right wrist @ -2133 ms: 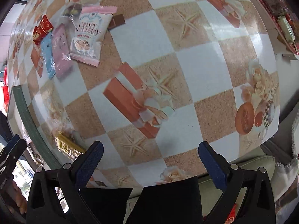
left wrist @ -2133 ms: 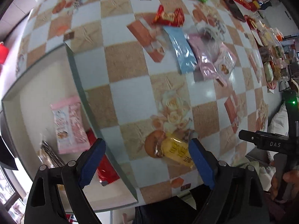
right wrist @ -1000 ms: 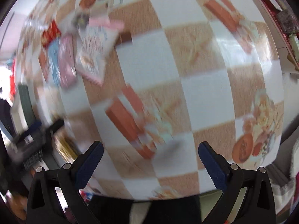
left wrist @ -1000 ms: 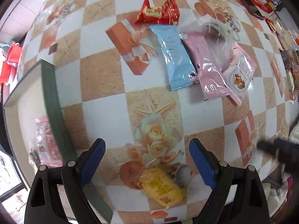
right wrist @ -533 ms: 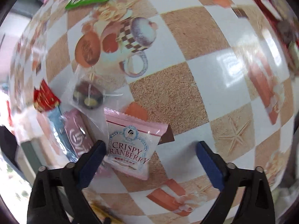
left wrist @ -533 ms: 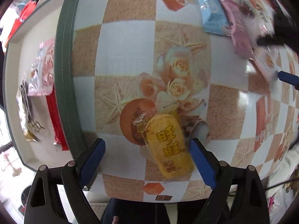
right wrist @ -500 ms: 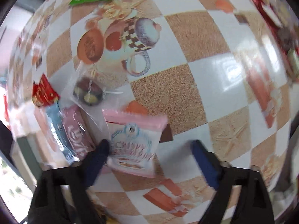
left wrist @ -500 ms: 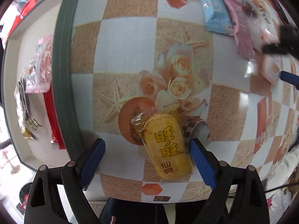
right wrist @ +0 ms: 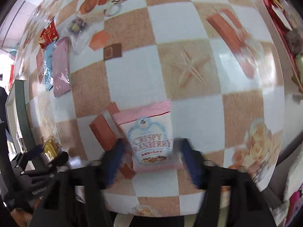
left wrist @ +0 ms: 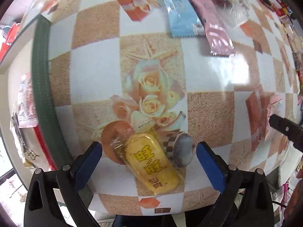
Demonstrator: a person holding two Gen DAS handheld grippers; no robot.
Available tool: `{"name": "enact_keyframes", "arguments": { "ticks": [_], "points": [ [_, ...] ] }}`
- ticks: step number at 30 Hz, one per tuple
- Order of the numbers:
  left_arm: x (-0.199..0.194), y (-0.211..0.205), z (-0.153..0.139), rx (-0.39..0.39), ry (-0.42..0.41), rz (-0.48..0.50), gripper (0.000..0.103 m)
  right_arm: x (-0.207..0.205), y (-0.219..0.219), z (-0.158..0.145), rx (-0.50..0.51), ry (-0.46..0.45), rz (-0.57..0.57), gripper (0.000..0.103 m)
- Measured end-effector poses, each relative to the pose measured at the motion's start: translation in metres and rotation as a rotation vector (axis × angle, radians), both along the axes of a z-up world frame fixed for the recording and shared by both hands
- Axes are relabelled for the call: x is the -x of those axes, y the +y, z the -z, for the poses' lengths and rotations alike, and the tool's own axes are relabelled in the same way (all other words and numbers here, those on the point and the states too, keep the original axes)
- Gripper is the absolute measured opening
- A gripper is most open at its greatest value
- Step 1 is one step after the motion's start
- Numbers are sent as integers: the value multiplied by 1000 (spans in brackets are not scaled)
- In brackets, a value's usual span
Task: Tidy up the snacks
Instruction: 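Grasp another Crispy Cranberry pack with right tool while left tool grasps yellow Wangwang pack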
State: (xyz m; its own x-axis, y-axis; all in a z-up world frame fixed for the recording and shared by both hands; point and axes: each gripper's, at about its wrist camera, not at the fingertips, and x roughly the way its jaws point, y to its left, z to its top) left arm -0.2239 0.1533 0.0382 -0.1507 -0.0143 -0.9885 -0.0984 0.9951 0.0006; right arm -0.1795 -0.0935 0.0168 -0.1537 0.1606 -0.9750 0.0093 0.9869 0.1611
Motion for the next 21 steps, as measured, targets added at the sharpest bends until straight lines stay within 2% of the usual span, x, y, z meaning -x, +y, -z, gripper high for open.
{"name": "enact_keyframes", "arguments": {
  "ticks": [4,6,11,13,15,16,21],
  "points": [
    [7,13,-15,-25,1,-23,101,7,-13,-4,4,-20,40,89],
    [20,23,-17,-24,35,-57,101,5,-18,3,17,-16,-3,89],
    [50,26,9,-22,111,-89,103,3,16,16,82,-19,-167,89],
    [54,23,14,12,102,-129,103,5,24,20,123,-28,-213,91],
    [59,25,12,16,105,-139,103,5,28,26,120,-8,-235,103],
    [56,23,9,16,109,-145,103,7,32,31,123,14,-246,103],
    [53,27,18,23,137,-204,103,19,44,42,120,-5,-248,103]
  ]
}}
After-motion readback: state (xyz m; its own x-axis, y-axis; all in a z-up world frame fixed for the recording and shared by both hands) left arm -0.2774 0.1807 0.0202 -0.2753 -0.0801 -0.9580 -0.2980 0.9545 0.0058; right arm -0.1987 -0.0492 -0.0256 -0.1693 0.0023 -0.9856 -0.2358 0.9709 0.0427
